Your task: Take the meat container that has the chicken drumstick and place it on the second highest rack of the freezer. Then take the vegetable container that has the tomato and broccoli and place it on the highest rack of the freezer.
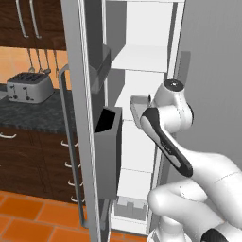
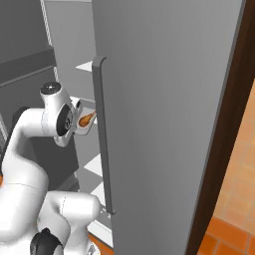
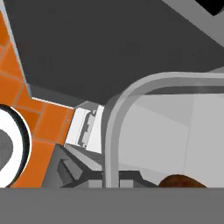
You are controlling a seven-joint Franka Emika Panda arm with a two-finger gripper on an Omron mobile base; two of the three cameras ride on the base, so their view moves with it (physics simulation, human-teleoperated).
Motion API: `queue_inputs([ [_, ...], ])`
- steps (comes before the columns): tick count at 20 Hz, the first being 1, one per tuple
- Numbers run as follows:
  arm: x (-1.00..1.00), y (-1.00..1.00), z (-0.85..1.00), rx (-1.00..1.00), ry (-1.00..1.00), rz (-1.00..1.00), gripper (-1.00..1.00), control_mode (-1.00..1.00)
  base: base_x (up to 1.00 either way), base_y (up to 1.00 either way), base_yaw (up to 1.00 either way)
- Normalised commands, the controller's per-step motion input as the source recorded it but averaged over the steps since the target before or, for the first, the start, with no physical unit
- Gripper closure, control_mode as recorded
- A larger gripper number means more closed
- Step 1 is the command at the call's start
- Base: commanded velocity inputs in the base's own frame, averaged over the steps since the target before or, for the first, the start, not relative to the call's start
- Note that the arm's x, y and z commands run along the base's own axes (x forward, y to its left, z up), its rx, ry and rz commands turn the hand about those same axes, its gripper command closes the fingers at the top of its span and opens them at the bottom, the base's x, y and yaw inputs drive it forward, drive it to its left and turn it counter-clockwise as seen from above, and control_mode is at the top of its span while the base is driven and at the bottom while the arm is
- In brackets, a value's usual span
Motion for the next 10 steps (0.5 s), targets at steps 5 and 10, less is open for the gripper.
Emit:
queue_inputs([
  [5, 0.77, -0.03, -0.05, 0.0, 0.0, 0.0, 1.0, -1.0, 0.0, 0.0, 0.0],
  [10, 0.85, -0.07, -0.21, -0.02, 0.0, -0.02, 1.0, -1.0, 0.0, 0.0, 0.0],
])
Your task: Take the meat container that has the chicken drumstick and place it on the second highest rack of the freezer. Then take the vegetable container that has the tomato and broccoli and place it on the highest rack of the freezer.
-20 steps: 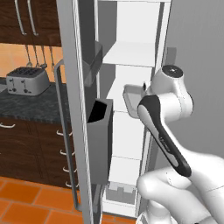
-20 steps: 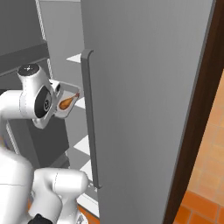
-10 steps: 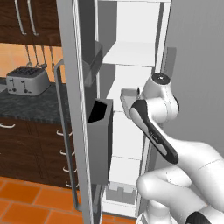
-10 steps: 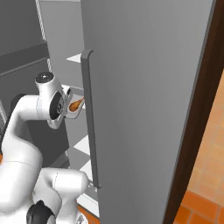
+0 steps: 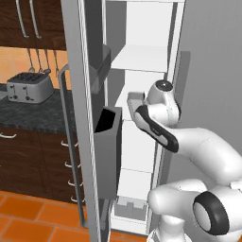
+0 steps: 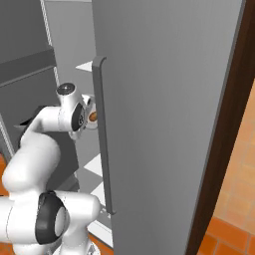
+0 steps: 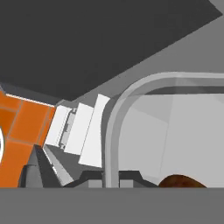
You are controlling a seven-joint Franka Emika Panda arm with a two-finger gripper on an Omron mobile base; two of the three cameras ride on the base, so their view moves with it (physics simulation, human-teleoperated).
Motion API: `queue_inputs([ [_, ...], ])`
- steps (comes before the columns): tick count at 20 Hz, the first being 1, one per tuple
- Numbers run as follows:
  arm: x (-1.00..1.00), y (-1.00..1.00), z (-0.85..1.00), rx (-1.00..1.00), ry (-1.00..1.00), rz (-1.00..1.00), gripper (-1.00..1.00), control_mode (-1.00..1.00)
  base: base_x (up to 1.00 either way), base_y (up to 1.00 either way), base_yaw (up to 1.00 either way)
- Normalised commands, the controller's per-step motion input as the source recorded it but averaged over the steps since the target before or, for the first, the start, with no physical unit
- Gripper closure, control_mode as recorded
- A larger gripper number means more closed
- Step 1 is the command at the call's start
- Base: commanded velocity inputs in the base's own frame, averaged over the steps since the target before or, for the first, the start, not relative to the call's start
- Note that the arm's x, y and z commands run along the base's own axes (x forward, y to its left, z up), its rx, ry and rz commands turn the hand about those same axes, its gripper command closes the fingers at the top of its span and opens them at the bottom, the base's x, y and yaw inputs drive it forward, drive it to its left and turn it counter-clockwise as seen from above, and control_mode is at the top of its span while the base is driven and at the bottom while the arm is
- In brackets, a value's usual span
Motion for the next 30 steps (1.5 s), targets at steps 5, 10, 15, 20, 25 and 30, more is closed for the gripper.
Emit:
queue_inputs([
  [5, 0.78, 0.0, -0.45, -0.08, 0.01, -0.14, 1.0, -1.0, 0.0, 0.0, 0.0],
  [10, 0.54, -0.11, -0.17, -0.01, 0.0, -0.14, 1.0, -1.0, 0.0, 0.0, 0.0],
  [15, 0.62, -0.09, -0.2, 0.0, 0.0, -0.06, 1.0, -1.0, 0.0, 0.0, 0.0],
  [20, 0.6, 0.0, -0.37, 0.0, 0.0, -0.01, 1.0, -1.0, 0.0, 0.0, 0.0],
  [25, 0.53, -0.05, -0.43, 0.0, 0.0, -0.01, 1.0, -1.0, 0.0, 0.0, 0.0],
  [30, 0.73, -0.04, -0.05, 0.0, 0.0, -0.03, 1.0, -1.0, 0.0, 0.0, 0.0],
])
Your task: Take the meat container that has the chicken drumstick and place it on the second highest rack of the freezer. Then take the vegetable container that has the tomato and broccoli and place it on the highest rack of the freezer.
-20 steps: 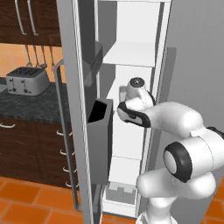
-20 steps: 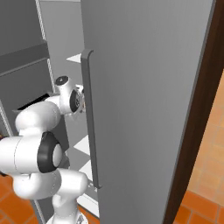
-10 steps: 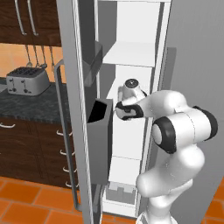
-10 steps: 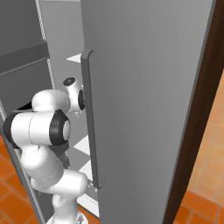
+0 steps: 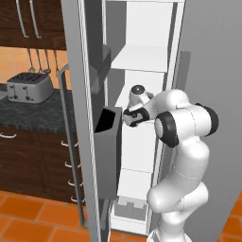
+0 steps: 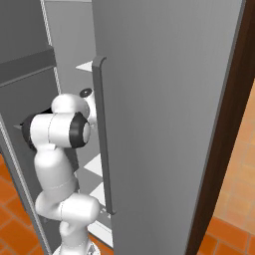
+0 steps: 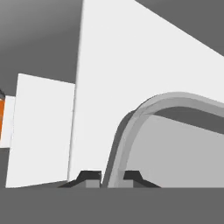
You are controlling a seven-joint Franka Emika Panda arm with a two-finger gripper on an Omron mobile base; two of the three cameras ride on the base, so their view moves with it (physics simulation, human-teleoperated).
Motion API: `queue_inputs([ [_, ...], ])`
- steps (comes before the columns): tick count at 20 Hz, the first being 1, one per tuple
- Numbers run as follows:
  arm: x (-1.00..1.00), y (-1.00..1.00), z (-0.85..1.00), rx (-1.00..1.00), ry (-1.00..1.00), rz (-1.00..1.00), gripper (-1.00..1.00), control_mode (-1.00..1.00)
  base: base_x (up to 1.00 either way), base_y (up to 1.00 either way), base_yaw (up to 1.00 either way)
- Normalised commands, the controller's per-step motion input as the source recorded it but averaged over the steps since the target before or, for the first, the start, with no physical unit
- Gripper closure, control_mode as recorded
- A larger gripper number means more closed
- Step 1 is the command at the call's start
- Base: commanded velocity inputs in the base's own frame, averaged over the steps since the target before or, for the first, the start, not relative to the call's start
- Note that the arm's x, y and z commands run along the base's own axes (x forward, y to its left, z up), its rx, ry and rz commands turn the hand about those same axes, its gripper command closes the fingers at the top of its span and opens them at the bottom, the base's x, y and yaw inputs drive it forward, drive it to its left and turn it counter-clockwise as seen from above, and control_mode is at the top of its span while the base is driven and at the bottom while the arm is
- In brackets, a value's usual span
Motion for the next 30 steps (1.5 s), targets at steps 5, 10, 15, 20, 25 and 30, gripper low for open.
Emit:
queue_inputs([
  [5, 0.23, 0.0, 0.0, 0.0, -0.03, 0.0, -1.0, -1.0, 0.0, 0.0, 0.0],
  [10, -0.53, -0.01, 0.17, 0.0, -0.13, 0.0, -1.0, -1.0, 0.0, 0.0, 0.0],
  [15, -0.92, 0.0, 0.8, 0.0, -0.15, 0.0, -1.0, -1.0, 0.0, 0.0, 0.0],
  [20, -1.0, 0.0, 1.0, 0.01, -0.08, 0.03, -1.0, -1.0, 0.0, 0.0, 0.0],
  [25, -0.98, 0.0, 1.0, 0.0, -0.02, 0.06, -1.0, -1.0, 0.0, 0.0, 0.0],
  [30, -1.0, -0.02, 0.86, 0.0, -0.07, 0.08, -1.0, -1.0, 0.0, 0.0, 0.0],
])
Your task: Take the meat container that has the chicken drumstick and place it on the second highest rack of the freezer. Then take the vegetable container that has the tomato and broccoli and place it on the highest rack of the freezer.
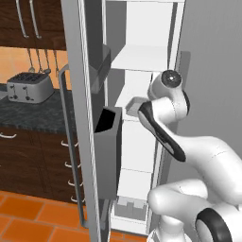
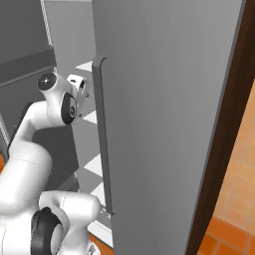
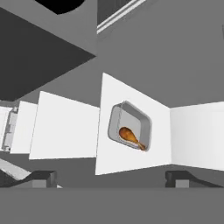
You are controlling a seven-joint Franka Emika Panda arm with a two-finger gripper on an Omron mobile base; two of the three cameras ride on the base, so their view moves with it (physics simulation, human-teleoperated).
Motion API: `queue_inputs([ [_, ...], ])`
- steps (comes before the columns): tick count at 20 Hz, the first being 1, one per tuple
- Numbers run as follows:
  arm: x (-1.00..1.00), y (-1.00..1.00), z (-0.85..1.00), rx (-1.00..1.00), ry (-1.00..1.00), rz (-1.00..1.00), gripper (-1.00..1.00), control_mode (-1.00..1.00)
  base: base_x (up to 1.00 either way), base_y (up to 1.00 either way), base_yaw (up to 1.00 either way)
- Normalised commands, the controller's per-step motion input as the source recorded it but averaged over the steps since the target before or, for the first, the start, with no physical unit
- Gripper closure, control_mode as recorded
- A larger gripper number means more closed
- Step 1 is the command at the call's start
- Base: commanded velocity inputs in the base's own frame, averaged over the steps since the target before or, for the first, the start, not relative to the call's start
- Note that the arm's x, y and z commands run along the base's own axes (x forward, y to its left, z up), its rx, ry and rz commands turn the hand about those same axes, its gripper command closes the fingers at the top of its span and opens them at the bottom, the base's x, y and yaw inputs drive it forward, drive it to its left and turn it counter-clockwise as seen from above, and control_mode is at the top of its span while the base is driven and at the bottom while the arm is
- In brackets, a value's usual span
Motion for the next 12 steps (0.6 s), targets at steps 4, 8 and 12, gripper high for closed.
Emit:
queue_inputs([
  [4, -1.0, -0.02, 0.39, 0.0, -0.15, 0.08, -1.0, -1.0, 0.0, 0.0, 0.0],
  [8, -1.0, -0.09, 0.1, 0.0, -0.16, 0.03, -1.0, -1.0, 0.0, 0.0, 0.0],
  [12, -0.52, -0.02, 0.04, -0.05, -0.06, 0.0, -1.0, -1.0, 0.0, 0.0, 0.0],
])
